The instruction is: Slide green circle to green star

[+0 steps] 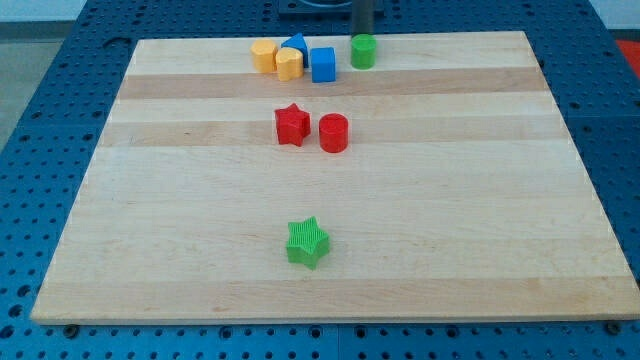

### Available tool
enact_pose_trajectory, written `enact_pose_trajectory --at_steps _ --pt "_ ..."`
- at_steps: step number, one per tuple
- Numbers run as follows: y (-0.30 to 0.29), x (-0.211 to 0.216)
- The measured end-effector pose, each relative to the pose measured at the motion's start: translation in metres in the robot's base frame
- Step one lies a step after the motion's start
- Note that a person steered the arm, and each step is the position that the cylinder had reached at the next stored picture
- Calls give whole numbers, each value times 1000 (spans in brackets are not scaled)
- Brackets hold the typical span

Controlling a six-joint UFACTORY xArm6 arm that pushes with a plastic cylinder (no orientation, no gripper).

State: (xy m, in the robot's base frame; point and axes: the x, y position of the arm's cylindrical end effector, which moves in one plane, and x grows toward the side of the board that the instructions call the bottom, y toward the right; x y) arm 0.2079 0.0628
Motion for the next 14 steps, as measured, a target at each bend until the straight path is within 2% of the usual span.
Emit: enact_pose_trajectory --at_steps 1,2,4,5,6,7,9,10,12,13,14 --pt "36 37" --pt "41 61" --pt "34 -9" --pt "11 16" --pt "18 80" --pt "34 113" --pt "31 60" --pt "11 81" --pt "54 181" --pt "57 159" --pt "54 110"
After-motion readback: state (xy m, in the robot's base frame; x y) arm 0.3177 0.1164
